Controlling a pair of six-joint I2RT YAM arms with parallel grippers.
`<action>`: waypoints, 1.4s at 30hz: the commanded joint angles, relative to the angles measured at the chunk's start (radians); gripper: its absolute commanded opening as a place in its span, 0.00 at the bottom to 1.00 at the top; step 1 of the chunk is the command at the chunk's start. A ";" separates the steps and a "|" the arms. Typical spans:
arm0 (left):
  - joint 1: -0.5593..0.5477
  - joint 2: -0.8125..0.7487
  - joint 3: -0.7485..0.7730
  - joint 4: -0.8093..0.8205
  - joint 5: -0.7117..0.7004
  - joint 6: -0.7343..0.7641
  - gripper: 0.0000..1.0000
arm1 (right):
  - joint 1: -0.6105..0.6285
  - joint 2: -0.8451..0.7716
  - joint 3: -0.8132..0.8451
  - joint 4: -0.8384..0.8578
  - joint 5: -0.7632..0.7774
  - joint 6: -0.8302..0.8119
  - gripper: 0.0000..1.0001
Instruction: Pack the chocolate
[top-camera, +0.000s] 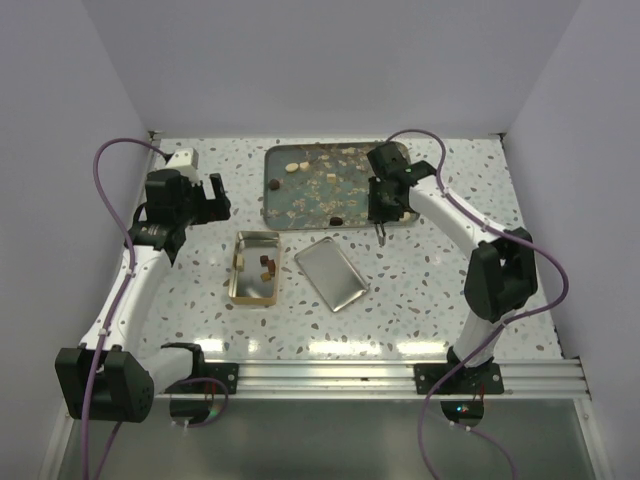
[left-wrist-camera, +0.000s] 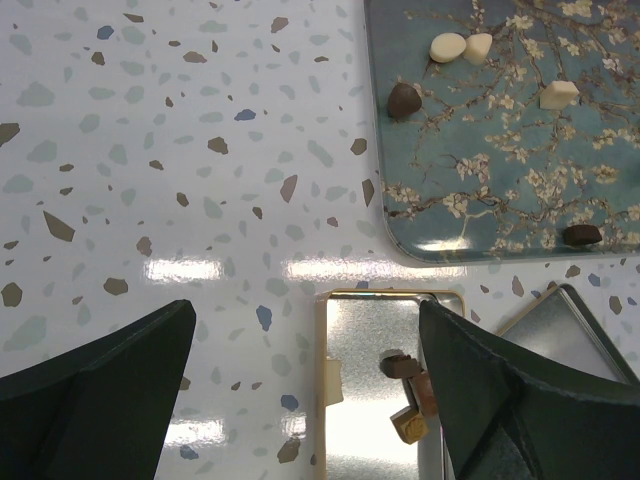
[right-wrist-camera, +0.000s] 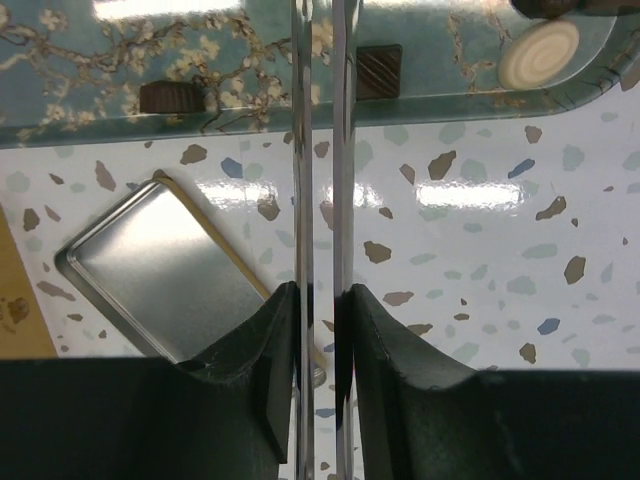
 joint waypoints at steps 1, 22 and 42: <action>0.007 -0.010 0.006 0.031 -0.003 0.008 1.00 | -0.006 -0.059 0.101 -0.023 -0.033 -0.022 0.23; 0.006 0.001 0.014 0.030 0.015 -0.009 1.00 | 0.450 -0.011 0.294 -0.077 -0.226 -0.051 0.23; 0.006 -0.006 0.000 0.036 0.012 -0.006 1.00 | 0.542 0.075 0.382 -0.109 -0.236 -0.061 0.37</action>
